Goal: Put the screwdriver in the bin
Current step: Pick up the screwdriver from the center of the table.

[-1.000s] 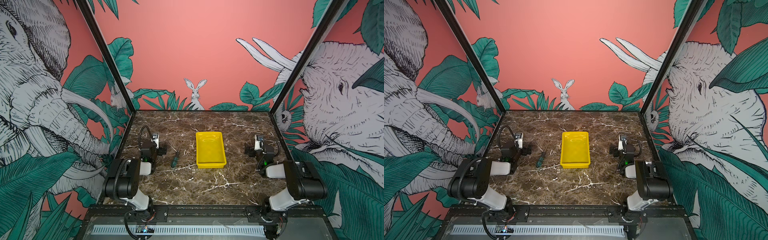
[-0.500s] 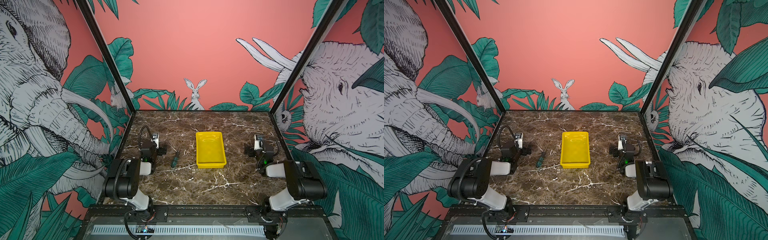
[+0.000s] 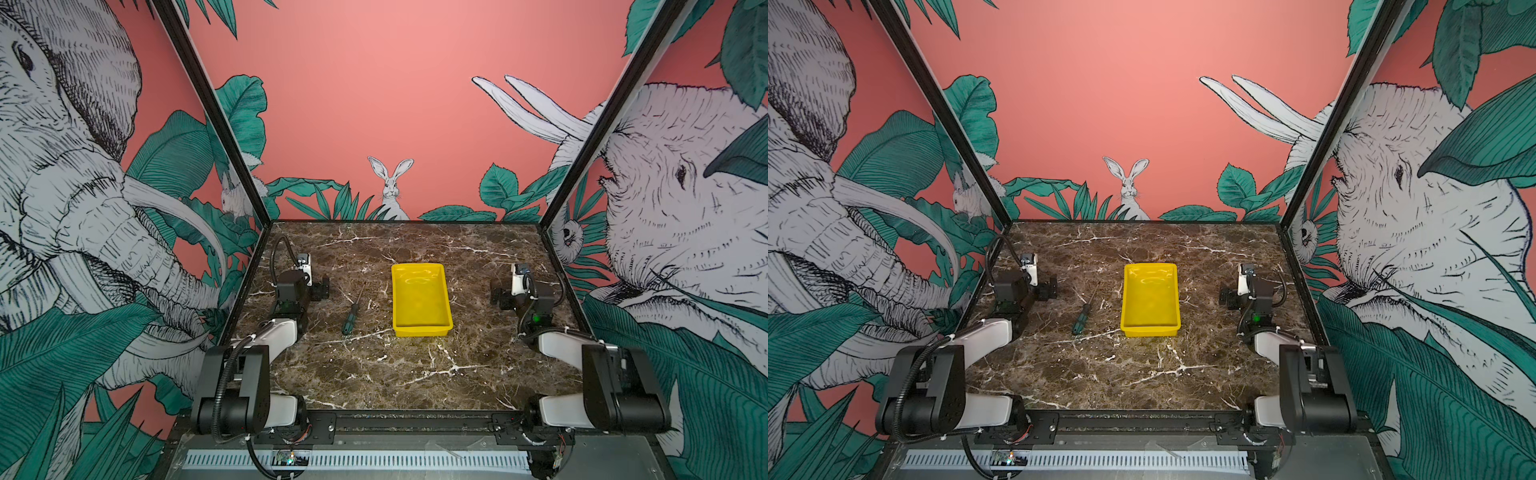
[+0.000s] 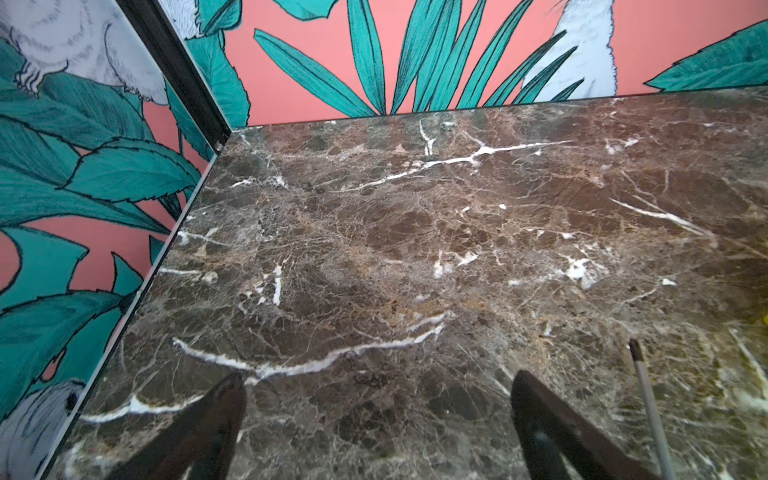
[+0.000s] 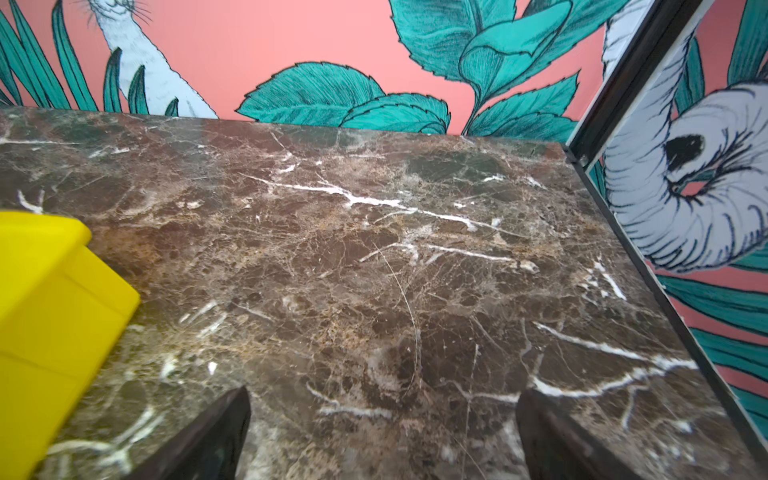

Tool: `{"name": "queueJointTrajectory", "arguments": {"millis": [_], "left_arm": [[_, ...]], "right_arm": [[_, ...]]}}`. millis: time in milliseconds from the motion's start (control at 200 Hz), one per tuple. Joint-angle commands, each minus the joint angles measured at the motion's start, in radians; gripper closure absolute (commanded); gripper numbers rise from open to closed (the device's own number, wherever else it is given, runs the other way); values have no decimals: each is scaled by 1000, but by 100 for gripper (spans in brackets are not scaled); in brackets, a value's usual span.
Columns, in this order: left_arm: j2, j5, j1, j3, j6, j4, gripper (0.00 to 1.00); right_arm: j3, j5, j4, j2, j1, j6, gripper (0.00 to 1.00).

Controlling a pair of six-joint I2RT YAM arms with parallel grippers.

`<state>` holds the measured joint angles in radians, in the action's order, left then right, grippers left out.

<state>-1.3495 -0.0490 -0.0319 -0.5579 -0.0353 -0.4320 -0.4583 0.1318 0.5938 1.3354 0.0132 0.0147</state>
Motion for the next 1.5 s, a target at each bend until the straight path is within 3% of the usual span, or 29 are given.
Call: {"name": "queueJointTrajectory", "arguments": {"millis": [0, 100, 340, 480, 610, 700, 966, 1156, 1496], "left_arm": [[62, -18, 1, -67, 65, 165, 0], [76, 18, 1, -102, 105, 234, 0], [64, 157, 0, -149, 141, 295, 0], [67, 107, -2, -178, 152, 358, 0], [29, -29, -70, -251, 138, 484, 0], [21, -84, -140, -302, 143, 612, 0], [44, 16, -215, -286, 220, 791, 1], [27, 34, -285, -281, 259, 876, 1], [-69, 65, -329, -282, 318, 909, 16]], "right_arm": [[-96, 19, -249, -110, -4, 107, 1], [-205, -71, -522, -194, -4, 295, 1], [-312, 28, -810, -292, -5, 329, 1], [-352, 62, -940, -323, -6, 302, 1], [-401, 87, -1076, -287, -22, 258, 1], [-408, 75, -1117, -265, -47, 246, 1], [-406, 69, -1157, -285, -93, 207, 1], [-401, 140, -1165, -318, -93, 188, 1], [-460, 244, -1273, -262, -96, 122, 1]]}}
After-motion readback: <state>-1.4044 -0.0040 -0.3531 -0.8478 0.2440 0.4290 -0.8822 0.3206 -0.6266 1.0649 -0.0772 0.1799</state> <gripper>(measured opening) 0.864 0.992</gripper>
